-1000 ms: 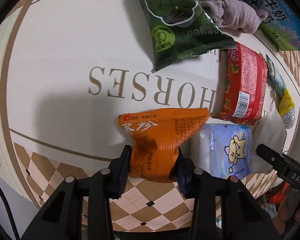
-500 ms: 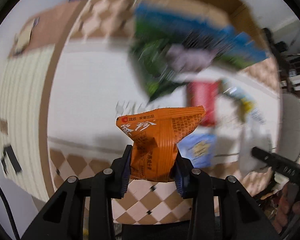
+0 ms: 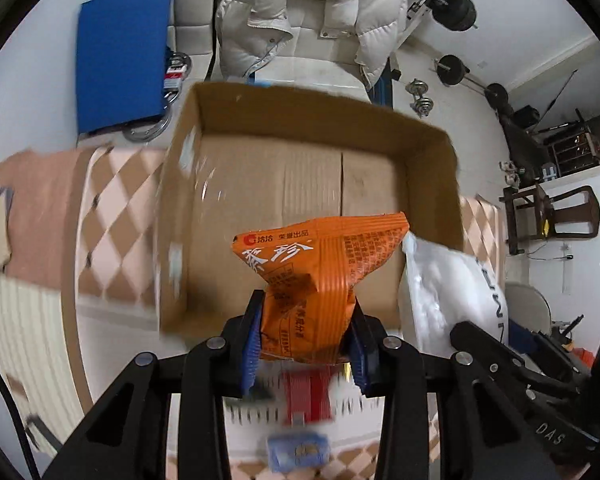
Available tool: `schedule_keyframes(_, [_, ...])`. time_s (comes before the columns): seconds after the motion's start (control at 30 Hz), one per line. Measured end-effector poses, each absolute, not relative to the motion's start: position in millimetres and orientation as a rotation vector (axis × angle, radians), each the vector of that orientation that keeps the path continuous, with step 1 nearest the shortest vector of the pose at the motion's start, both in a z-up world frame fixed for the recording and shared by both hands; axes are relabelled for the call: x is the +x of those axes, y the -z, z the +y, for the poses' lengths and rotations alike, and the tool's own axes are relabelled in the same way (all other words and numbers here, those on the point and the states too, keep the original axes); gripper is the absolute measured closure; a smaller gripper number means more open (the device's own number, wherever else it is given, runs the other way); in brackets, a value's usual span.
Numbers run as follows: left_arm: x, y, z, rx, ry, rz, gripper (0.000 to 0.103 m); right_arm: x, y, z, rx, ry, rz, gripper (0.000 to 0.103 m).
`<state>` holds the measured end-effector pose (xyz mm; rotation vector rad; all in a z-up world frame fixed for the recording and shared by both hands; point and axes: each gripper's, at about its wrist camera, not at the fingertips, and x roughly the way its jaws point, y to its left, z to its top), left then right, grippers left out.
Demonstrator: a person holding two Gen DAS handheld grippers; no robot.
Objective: Organize soft objects
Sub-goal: 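Drop the orange bag into the box with left tool while right tool drops the white bag, then grasp the blue tissue pack with left tool while right tool grasps the red snack pack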
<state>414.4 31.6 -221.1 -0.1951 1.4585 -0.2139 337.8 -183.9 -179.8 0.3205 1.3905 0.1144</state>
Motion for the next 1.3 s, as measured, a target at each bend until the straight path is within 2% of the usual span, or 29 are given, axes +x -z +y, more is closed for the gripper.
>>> schedule_keyframes(0.3, [522,315,3,-0.131,0.189,1.638,0.069,498,271,-174,0.178,-0.060,1.413,0.036])
schedule_keyframes(0.43, [541,340,-4,-0.115,0.168,1.676,0.069,529,311,-173,0.140,-0.045,1.450,0.036])
schedule_keyframes(0.6, [550,347,-11,-0.119,0.170,1.716,0.066,542,336,-169,0.112,-0.055,1.475,0.036])
schedule_keyframes(0.63, [550,347,-10,-0.127,0.170,1.729,0.065,545,339,-170,0.112,-0.062,1.484,0.031])
schedule_keyframes(0.67, [551,346,-9,-0.127,0.172,1.735,0.057,544,338,-171,0.120,-0.068,1.487,0.029])
schedule_keyframes(0.7, [550,342,-7,-0.118,0.168,1.729,0.043,544,338,-173,0.131,-0.071,1.490,0.027])
schedule_keyframes(0.73, [550,338,-4,-0.101,0.154,1.718,0.035,545,337,-178,0.143,-0.070,1.494,0.022])
schedule_keyframes(0.77, [549,332,-1,-0.084,0.142,1.706,0.019,543,335,-180,0.150,-0.064,1.499,0.015])
schedule_keyframes(0.8, [547,326,1,-0.077,0.140,1.694,0.009,543,333,-182,0.156,-0.057,1.504,0.011])
schedule_keyframes(0.83, [545,320,3,-0.074,0.138,1.684,0.006,542,329,-185,0.162,-0.053,1.507,0.004])
schedule_keyframes(0.87, [543,316,5,-0.073,0.136,1.673,0.004,540,324,-188,0.165,-0.055,1.505,0.000])
schedule_keyframes(1.13, [486,242,19,-0.067,0.137,1.546,0.004,492,261,-186,0.066,-0.074,1.450,0.000])
schedule_keyframes(1.3, [374,218,57,-0.008,0.020,1.445,0.004,408,229,-176,0.048,-0.110,1.403,0.000])
